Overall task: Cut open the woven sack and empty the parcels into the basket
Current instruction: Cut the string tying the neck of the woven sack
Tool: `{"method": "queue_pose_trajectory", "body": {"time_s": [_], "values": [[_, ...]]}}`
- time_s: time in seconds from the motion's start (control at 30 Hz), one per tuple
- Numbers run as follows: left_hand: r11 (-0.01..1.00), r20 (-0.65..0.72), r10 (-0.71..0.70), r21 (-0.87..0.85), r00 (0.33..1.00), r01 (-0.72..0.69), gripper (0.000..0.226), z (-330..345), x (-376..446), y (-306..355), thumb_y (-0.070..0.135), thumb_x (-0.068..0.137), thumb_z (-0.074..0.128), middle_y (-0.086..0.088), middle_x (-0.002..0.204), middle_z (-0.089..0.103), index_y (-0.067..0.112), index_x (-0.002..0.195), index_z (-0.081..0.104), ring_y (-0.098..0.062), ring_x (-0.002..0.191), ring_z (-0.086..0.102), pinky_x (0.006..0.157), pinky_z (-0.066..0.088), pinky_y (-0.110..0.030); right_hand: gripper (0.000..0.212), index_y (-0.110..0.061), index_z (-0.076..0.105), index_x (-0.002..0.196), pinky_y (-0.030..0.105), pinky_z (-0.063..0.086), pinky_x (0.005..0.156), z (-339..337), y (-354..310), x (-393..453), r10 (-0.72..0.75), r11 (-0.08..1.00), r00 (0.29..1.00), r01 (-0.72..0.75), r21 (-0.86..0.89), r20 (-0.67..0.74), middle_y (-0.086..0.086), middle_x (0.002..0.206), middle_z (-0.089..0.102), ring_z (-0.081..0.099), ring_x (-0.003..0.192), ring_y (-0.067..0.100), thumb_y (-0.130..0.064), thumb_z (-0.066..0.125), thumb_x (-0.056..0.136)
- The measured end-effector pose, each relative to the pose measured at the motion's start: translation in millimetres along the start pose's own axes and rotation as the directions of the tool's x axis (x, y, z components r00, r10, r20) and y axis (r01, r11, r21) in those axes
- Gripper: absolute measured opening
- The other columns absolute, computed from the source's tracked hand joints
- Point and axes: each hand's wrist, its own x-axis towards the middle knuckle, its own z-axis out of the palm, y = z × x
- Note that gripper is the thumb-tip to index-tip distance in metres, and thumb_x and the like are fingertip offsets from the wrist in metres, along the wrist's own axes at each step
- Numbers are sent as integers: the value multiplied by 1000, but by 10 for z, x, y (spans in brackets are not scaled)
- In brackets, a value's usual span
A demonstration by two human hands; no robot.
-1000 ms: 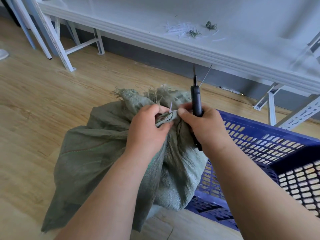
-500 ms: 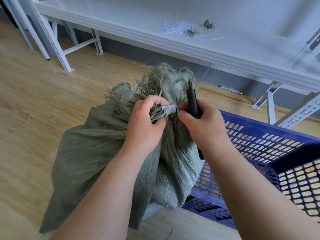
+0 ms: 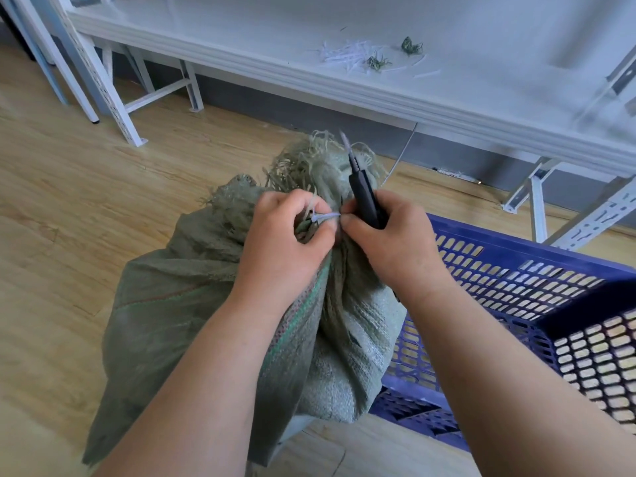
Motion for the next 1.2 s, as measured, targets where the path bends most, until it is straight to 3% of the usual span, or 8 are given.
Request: {"method": "queue_pose_trajectory", "body": {"time_s": [0.23, 0.43, 0.53, 0.63, 0.8, 1.0, 1.13, 1.2], "values": [[996, -98, 74, 60, 992, -68, 20, 13, 1, -24, 9, 79, 61, 4, 100, 48, 28, 82, 54, 4, 90, 47, 70, 33, -2, 10, -26, 69, 88, 17, 44, 65, 35, -6, -19, -38, 997, 997, 33, 68, 71, -13, 73, 63, 55, 67, 1, -21, 74, 80], [988, -165, 125, 111, 978, -107, 15, 4, -21, -25, 11, 80, 61, 5, 99, 50, 24, 87, 57, -5, 85, 47, 71, 38, -23, 6, -22, 68, 85, 13, 39, 59, 5, -62, -11, -72, 997, 983, 64, 48, 166, -14, 66, 57, 49, 60, -1, -22, 72, 82], [981, -178, 167, 134, 970, -144, 16, 11, -28, -31, 12, 83, 61, 4, 103, 50, 24, 94, 63, -4, 88, 48, 71, 38, -18, 6, -23, 66, 86, 17, 41, 59, -4, -56, -13, -30, 997, 977, 13, 80, 211, -11, 68, 58, 50, 62, 4, -26, 71, 84], [978, -220, 179, 149, 959, -149, 11, 23, -31, -55, 21, 88, 61, 4, 102, 51, 20, 96, 68, -2, 87, 48, 73, 35, -12, 6, -22, 67, 86, 21, 40, 59, -11, -51, -22, 36, 980, 968, -83, 179, 248, -10, 65, 56, 49, 60, 6, -27, 71, 83], [973, -144, 45, 230, 989, -11, 20, 9, 8, -34, 40, 88, 55, 7, 98, 51, 22, 86, 63, -14, 84, 53, 71, 49, -34, 10, -22, 68, 84, 18, 39, 59, -41, -46, -19, -6, 993, 984, -15, 118, 179, -12, 64, 56, 51, 60, 5, -31, 70, 85], [974, -13, 148, 177, 989, -143, 5, -23, 27, -31, 22, 88, 64, 9, 103, 48, 19, 92, 65, -5, 94, 51, 76, 34, -11, 7, -24, 66, 85, 21, 37, 61, 5, 31, -35, 18, 995, 998, -24, 97, 66, -13, 64, 54, 48, 59, 3, -30, 68, 86], [997, 36, 52, 57, 998, -54, 10, -54, 41, -28, 29, 91, 62, 10, 103, 52, 22, 96, 67, 0, 97, 49, 78, 32, 0, 7, -26, 65, 82, 19, 39, 59, -17, -43, -24, 14, 998, 999, -16, 59, 35, -12, 68, 57, 50, 61, 0, -30, 69, 85], [998, 9, -8, 57, 1000, 8, 9, -39, 38, -60, 30, 92, 60, 10, 104, 54, 24, 94, 66, -2, 98, 49, 75, 32, -2, 10, -26, 64, 85, 21, 40, 60, -17, -81, -57, 26, 1000, 999, -26, 3, 39, -10, 73, 60, 53, 65, 2, -33, 71, 83]]}}
